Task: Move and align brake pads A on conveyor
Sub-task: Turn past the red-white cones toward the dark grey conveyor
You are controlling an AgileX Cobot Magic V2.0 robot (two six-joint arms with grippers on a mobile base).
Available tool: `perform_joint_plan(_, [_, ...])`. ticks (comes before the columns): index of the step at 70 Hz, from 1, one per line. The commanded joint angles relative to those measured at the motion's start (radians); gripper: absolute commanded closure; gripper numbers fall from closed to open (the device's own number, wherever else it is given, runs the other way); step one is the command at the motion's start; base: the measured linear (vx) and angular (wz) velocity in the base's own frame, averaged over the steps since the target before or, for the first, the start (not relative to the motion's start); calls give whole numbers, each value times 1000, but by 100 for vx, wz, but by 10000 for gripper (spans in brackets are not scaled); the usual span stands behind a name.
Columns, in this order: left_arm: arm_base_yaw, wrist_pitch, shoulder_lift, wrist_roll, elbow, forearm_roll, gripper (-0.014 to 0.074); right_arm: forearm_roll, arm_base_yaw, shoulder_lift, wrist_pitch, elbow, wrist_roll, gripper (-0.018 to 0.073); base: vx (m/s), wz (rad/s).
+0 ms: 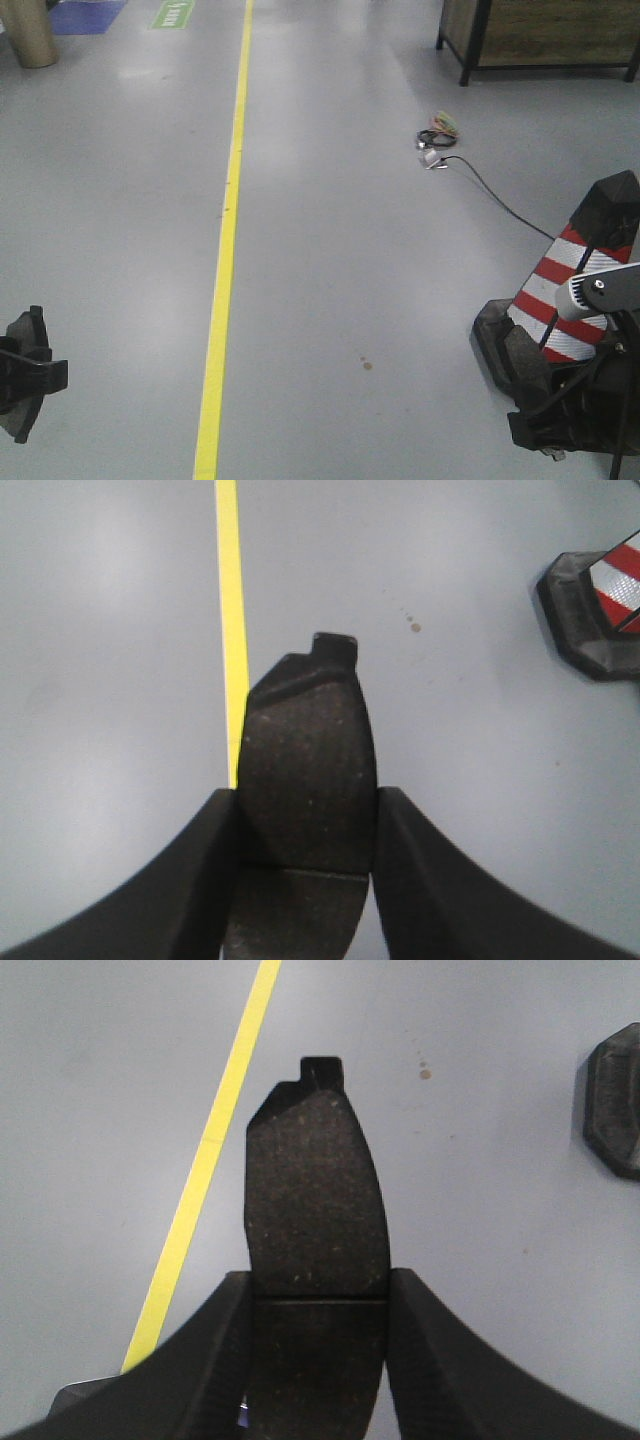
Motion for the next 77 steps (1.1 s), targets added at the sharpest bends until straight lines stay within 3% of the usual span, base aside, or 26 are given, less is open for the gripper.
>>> perform_joint_plan(1, [-2,-70,-15,-1,-25,2,419,-4,0,-10,-68,-29,-10,470,45,-25])
perform_joint_plan(77, [-2,-70,-15,-1,-25,2,419,-4,0,-10,-68,-29,-10,470,39,-53])
